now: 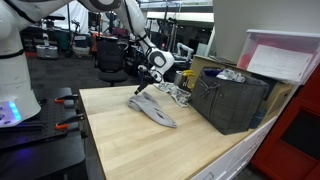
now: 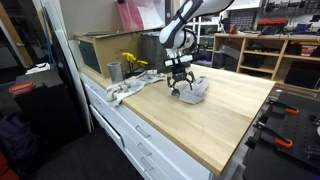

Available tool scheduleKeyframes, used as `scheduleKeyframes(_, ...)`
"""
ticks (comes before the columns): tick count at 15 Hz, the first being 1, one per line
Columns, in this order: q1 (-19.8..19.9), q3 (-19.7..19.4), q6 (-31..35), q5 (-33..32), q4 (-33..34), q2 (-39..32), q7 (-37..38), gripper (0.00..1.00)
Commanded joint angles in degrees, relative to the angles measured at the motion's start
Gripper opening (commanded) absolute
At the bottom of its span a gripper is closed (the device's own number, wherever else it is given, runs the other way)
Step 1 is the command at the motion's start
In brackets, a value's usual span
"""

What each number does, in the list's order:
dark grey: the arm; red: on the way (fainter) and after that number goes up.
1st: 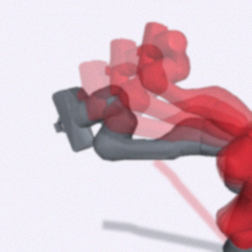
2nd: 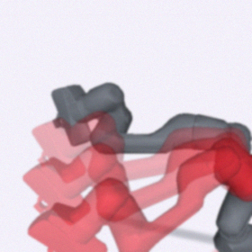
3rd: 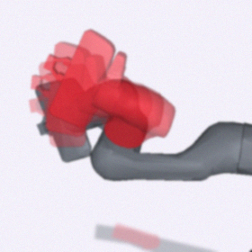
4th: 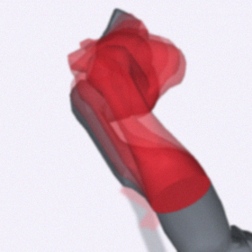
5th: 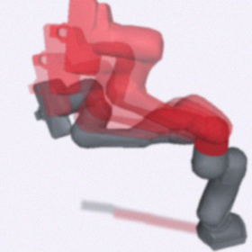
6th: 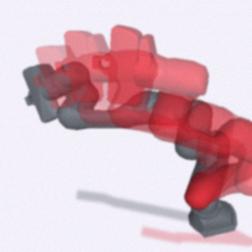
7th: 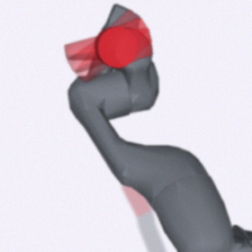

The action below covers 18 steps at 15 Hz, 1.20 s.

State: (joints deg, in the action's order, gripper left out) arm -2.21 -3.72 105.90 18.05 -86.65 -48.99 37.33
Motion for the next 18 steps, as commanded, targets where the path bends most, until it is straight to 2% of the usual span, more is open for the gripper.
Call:
scheduleKeyframes(1, -0.8, -0.7, 2.0, -1.7, -0.4, -0.8, 0.8, 1.0)
scheduleKeyframes(5, -2.2, -1.8, 6.3, -5.0, -0.7, -2.0, 1.4, 0.99)
scheduleKeyframes(6, -2.6, -2.1, 7.4, -5.9, -0.8, -2.2, 1.6, 0.95)
scheduleKeyframes(7, -2.8, -2.1, 8.2, -6.4, -0.8, -2.4, 1.9, 0.73)
scheduleKeyframes(8, -2.9, -2.1, 8.4, -6.5, -0.9, -2.3, 2.3, 0.71)
scheduleKeyframes(10, -3.1, -2.0, 8.3, -6.5, -1.2, -1.9, 3.1, 0.6)
scheduleKeyframes(14, -3.9, -2.3, 5.7, -7.4, -1.8, -0.5, 5.0, 0.28)
scheduleKeyframes(15, -4.1, -2.5, 4.8, -8.1, -2.0, -0.1, 5.5, 0.66)
scheduleKeyframes(17, -4.7, -3.4, 2.8, -9.8, -2.5, 0.7, 7.5, 0.68)
scheduleKeyframes(18, -5.1, -3.9, 1.6, -10.9, -2.8, 1.3, 8.8, 0.73)
